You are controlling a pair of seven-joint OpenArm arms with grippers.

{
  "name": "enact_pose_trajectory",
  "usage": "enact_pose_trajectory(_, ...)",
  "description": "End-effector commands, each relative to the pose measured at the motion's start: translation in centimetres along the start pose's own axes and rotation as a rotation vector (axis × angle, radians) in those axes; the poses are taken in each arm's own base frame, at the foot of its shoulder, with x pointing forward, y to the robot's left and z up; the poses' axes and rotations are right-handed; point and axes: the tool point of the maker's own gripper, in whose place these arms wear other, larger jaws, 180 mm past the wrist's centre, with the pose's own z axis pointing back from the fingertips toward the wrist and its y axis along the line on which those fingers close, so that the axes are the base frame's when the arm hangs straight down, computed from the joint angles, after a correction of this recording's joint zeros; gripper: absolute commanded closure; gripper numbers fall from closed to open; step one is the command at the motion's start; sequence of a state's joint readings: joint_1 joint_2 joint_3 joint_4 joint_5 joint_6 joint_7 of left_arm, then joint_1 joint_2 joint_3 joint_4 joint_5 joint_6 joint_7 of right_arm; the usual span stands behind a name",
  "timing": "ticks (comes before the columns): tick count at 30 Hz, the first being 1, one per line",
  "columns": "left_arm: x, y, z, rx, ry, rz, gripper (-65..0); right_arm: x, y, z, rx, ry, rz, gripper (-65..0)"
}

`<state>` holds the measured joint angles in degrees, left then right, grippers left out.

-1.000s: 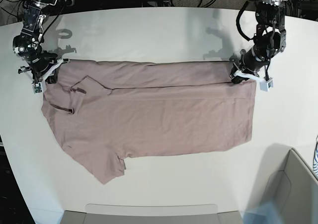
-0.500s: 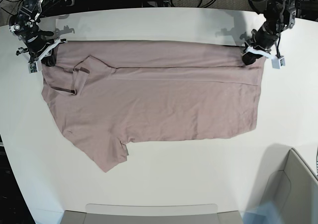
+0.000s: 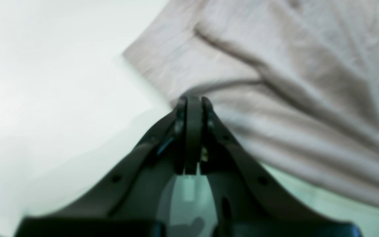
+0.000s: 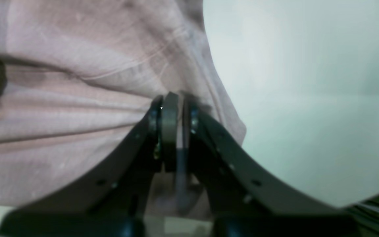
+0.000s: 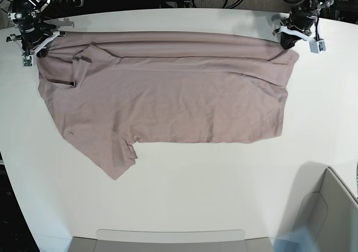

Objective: Fold the T-shirt properly
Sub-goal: 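Lay the folded edge down and pull both grippers back, then move both grippers to the hem corners of the shirt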

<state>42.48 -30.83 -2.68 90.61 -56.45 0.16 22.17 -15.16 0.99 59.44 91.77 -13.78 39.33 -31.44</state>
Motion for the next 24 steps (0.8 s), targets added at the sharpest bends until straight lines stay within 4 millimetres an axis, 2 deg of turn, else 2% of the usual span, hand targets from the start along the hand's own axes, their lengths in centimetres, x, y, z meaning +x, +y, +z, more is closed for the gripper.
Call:
enact_pose_trajectory(1, -7.9, 4.7, 2.2, 0.207, 0.322, 0.008, 0.0, -1.0, -1.0, 0.5, -0.03, 0.061, 0.038, -3.5)
enact_pose_trajectory(4, -7.3, 3.7, 2.3, 0.179, 0.305, -0.002, 0.0, -0.3, -0.9, 0.8, -0.035, 0.041, 0.04, -3.5)
enact_pose_trajectory(10, -5.4, 0.7, 2.4, 0.109, 0.254, -0.024, 0.0, 3.8, -0.7, 2.0, -0.078, -0.066, 0.036, -3.5)
enact_pose_trajectory(16, -2.6, -3.7, 3.1, 0.001, 0.174, -0.059, 0.0, 9.6, -0.8, 3.7, -0.132, -0.22, 0.034, -3.5)
enact_pose_trajectory(20, -0.6, -6.5, 3.5, -0.068, 0.113, -0.08, 0.0, 14.2, -1.5, 4.6, -0.166, -0.337, 0.02, -3.5)
enact_pose_trajectory(24, 3.1, -9.7, 2.6, -0.143, 0.045, -0.1, 0.0, 19.5, -2.3, 4.7, -0.179, -0.441, 0.008, -3.6)
